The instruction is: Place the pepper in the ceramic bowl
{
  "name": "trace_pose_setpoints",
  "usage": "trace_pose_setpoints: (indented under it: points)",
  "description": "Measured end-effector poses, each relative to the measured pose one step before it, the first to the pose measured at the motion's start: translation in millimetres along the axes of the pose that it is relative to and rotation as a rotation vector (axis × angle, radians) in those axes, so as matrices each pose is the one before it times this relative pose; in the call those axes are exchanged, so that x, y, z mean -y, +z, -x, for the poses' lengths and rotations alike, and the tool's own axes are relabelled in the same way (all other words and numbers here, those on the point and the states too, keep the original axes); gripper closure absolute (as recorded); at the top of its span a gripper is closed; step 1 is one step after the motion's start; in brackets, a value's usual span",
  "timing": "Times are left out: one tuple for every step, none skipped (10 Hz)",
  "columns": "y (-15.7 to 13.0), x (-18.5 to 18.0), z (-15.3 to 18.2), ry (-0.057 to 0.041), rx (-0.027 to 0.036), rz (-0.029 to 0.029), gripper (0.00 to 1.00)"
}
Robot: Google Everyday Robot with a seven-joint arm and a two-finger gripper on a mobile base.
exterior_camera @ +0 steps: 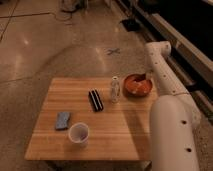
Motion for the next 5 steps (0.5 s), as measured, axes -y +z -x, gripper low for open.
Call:
trace_pose_setpoints:
  points:
    - [0.13, 0.02, 0.93, -0.00066, 0.0017, 0.00036, 0.45]
    - [-0.19, -0.12, -0.76, 0.00082, -0.00045, -0.00017, 0.45]
    - [-0.12, -0.69, -2.21, 0.00235, -0.00099, 0.00018, 0.45]
    - [0.12, -0.05, -0.14, -0.00025, -0.00076, 0.00016, 0.45]
    - [-0.05, 0.39, 1.08, -0.00127, 0.00038, -0.00019, 0.45]
